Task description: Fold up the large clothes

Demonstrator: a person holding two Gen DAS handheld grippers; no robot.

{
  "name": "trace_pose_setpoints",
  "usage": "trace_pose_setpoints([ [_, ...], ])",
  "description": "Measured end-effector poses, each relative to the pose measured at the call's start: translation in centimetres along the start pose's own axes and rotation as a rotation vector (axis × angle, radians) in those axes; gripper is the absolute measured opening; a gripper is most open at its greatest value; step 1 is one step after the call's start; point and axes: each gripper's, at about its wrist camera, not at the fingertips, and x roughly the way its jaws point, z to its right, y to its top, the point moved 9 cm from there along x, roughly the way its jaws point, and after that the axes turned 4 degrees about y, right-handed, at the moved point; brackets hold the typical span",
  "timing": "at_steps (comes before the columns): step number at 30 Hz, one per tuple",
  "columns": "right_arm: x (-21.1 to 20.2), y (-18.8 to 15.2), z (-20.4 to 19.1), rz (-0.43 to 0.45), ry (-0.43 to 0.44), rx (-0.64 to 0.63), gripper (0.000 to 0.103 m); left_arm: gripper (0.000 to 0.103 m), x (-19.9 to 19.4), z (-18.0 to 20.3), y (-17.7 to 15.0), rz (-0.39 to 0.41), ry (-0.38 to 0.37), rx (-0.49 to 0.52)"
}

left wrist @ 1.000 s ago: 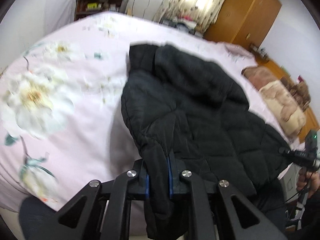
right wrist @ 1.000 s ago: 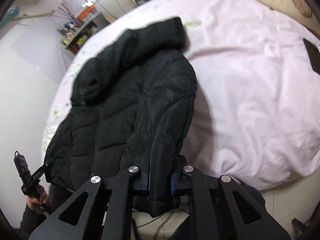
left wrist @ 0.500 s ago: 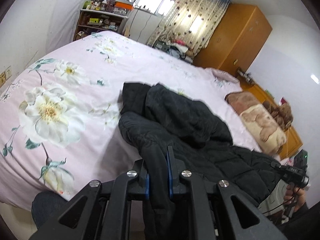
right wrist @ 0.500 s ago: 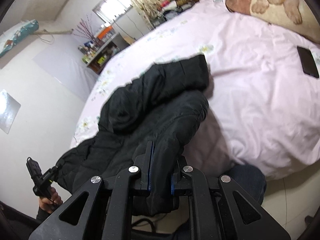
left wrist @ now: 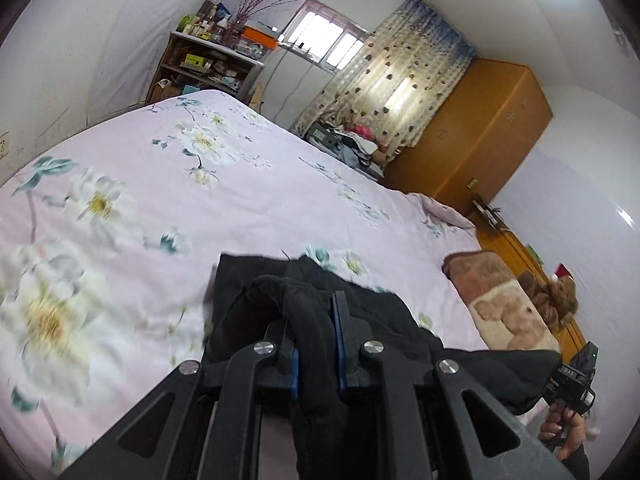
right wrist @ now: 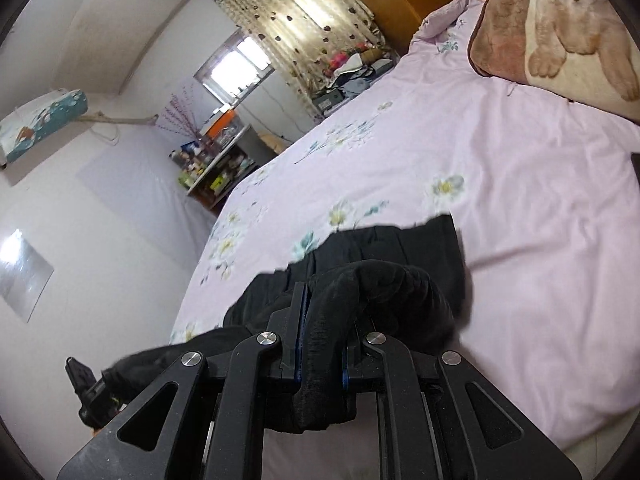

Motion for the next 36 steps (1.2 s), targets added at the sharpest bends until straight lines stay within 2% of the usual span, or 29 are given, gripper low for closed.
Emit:
trace_pose_setpoints([
  [8, 10.0, 4.8, 2.5, -0.083, -0.091, 0.040, 0.013, 0.014, 11.9, -2.1, 3.2, -0.084, 0.073, -0.025],
  [14, 17.6, 4.0, 7.5, -0.212, -0.194, 0.103, 0.017, 0.015, 20.1, -5.0, 1.4, -0.198, 0.158, -0.042],
  [16, 19.2, 3.3, 8.8, -0.234, -0.205, 0.127, 0.018, 0.017, 21.4, -5.7, 0.7, -0.216, 0.164, -0.059],
  [20, 20.8, 2.9, 10.0, -0.246, -0.190, 0.169, 0.020, 0.020, 22.3, -5.9, 0.3, -0.226, 0.146, -0.074],
  [24, 20.2, 3.3, 9.6, -0.257, -0.146, 0.176, 0.025, 0.025, 21.8, -5.3, 1.4, -0.256, 0.094, -0.085],
  [25, 19.7, 3.6, 9.1, -0.250, -0.121, 0.169, 0.031, 0.029, 21.1, -4.9, 1.9, -0.243, 0.066, -0.088],
  [27, 18.5, 4.4, 7.9, -0.221, -0.052, 0.173, 0.048, 0.039, 19.6, -4.1, 3.1, -0.205, 0.011, -0.089],
  [28, 17.9, 4.8, 7.5, -0.201, -0.024, 0.178, 0.057, 0.048, 19.1, -3.7, 3.7, -0.185, -0.012, -0.089],
  [29, 17.2, 5.2, 7.2, -0.177, -0.006, 0.177, 0.058, 0.054, 18.4, -3.2, 4.3, -0.164, -0.034, -0.087],
  [30, 16.7, 5.6, 6.9, -0.158, 0.004, 0.170, 0.059, 0.056, 18.1, -2.9, 4.9, -0.149, -0.045, -0.083],
  [33, 15.9, 6.2, 6.2, -0.122, -0.029, 0.115, 0.060, 0.059, 17.8, -2.7, 5.6, -0.148, -0.018, -0.072],
  [35, 15.2, 6.6, 5.7, -0.086, -0.042, 0.073, 0.064, 0.070, 16.8, -3.0, 6.6, -0.086, 0.008, -0.054],
  [36, 14.8, 6.9, 5.4, -0.063, -0.045, 0.051, 0.064, 0.073, 16.2, -3.1, 7.0, -0.061, -0.003, -0.053],
])
